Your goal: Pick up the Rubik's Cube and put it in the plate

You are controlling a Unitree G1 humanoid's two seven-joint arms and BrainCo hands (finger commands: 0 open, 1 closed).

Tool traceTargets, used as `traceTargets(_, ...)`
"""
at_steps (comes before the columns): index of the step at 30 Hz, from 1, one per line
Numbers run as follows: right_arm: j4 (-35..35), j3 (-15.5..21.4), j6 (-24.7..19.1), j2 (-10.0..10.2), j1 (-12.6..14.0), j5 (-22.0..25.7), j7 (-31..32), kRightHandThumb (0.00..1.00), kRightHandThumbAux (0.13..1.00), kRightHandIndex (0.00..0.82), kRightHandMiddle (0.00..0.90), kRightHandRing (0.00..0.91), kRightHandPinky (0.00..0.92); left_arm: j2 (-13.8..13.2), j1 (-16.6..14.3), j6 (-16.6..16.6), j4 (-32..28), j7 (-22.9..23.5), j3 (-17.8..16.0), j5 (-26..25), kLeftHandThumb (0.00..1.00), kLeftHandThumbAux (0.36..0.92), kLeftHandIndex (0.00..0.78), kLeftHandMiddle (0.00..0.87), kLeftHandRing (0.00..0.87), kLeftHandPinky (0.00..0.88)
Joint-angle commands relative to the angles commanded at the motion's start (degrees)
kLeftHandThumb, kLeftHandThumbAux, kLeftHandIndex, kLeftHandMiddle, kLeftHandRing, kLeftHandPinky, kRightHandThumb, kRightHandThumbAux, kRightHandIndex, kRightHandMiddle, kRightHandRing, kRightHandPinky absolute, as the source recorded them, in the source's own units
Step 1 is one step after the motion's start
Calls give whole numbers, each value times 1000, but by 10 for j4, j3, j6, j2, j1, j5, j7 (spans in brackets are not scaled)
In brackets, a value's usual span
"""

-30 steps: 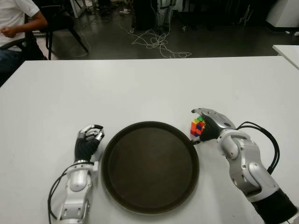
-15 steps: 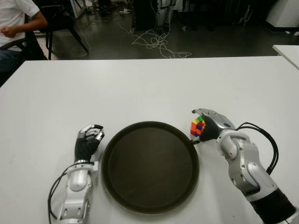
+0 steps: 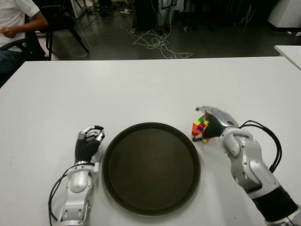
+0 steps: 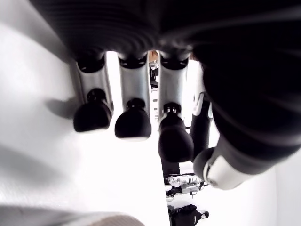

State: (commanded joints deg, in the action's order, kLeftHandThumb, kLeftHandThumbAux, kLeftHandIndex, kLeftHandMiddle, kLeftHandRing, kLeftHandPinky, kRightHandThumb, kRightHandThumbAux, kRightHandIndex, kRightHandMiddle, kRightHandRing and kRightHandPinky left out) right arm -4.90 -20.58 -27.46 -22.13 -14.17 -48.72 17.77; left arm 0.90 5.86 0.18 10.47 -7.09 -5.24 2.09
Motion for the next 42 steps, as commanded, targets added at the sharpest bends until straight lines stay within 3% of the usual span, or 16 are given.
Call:
traceTargets(13, -14, 28, -5, 8, -21, 10, 5, 0, 792, 38, 41, 37, 7, -10, -5, -14, 18, 3, 5, 12, 713, 705, 444, 809, 823, 801)
traceTargets(25, -22, 39, 14, 3, -21, 15, 3, 0, 809, 33, 29, 25, 12, -8, 1, -24, 11, 7, 7, 8, 710, 705, 444, 810, 826, 808)
traceTargets(33, -22, 35, 3, 0, -30, 8, 29, 0, 803, 39, 36, 27, 6, -6, -1, -17, 12, 5, 4, 3, 711, 705, 444, 809, 825, 805)
traceTargets(42, -22, 39, 7, 9, -24, 12, 16, 0, 824, 45, 35, 38, 19, -4, 1, -9, 7, 4, 1, -2, 711, 705, 444, 810, 825, 808)
